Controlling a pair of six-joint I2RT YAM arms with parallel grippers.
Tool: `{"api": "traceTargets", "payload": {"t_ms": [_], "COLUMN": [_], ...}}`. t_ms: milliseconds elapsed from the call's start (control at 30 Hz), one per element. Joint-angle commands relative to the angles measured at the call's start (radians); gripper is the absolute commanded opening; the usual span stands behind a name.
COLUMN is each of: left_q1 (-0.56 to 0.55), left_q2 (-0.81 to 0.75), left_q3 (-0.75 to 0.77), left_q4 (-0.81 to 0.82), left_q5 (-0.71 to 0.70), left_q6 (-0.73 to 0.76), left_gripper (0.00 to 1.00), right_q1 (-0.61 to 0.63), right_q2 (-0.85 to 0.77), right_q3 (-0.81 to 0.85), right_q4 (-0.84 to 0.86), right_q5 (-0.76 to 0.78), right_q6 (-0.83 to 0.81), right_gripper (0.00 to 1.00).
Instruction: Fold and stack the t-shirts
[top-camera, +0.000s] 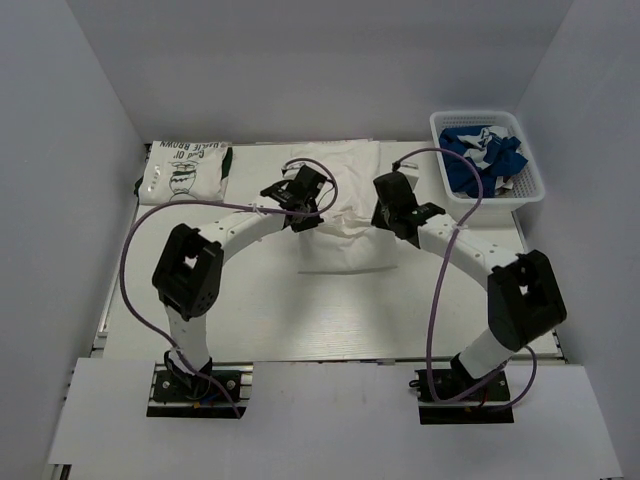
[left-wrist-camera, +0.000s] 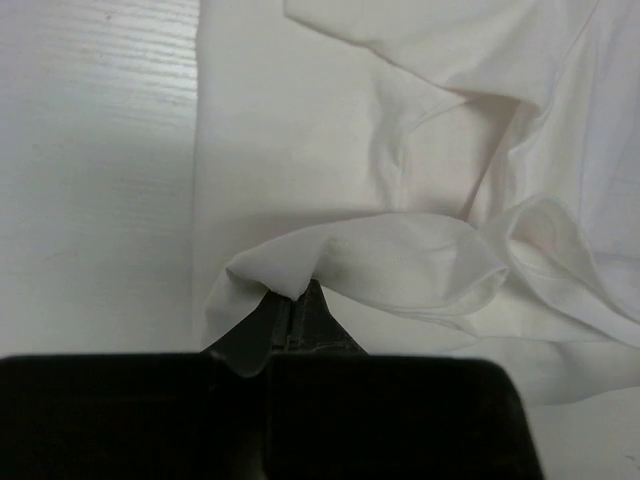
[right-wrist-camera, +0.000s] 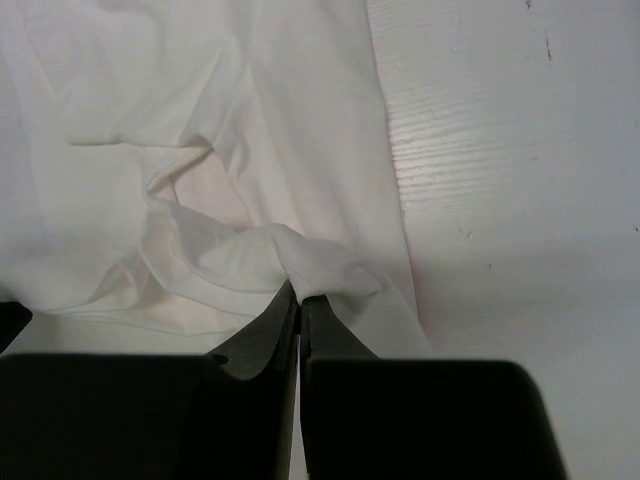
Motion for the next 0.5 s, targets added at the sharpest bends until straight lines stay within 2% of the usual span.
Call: {"api": "traceTargets", "payload": {"t_ms": [0,233,300,333,367,400,433,467], "left_q1": [0.024,0.073,0.096,0.110,0.110,0.124,0.136,0.136], "left_q2": [0.027,0.120,0.152,0.183,0.195,0.206,0.215,0.229], "left_q3": [0.061,0.121,0.164,0.182,0.216,0.233,0.244,0.276], "left_q4": [0.043,0.083,0.083,0.083,0.100,0.124,0.141,0.141], "left_q5": [0.040,0.049,0.049,0.049,0.049,0.064,0.075,0.093], "left_q6": [0.052,0.062,0.071,0.071,0.083,0.111,0.131,0.140], "left_gripper": [0.00,0.00,0.07,0.22,0.33,0.57,0.73,0.84], "right_q1": [-0.028,-0.075,-0.095,-0.097,-0.103,-0.121,-0.126,-0.131], "right_q2": [0.059,0.196,0.239,0.274,0.306,0.326,0.349,0.363], "right_q3": [0.073,0.156,0.199,0.210,0.243,0.284,0.333,0.351], "right_q4": [0.064,0.099,0.104,0.105,0.098,0.083,0.063,0.022], "right_q5": [-0.025,-0.068,-0.080,-0.104,-0.114,-0.146,-0.170,-0.218], "right_q6": [-0.047,-0.090,-0.105,-0.110,-0.124,-0.131,-0.131,-0.142], "right_gripper": [0.00,0.00,0.00,0.00,0.05,0.26,0.37,0.48]}}
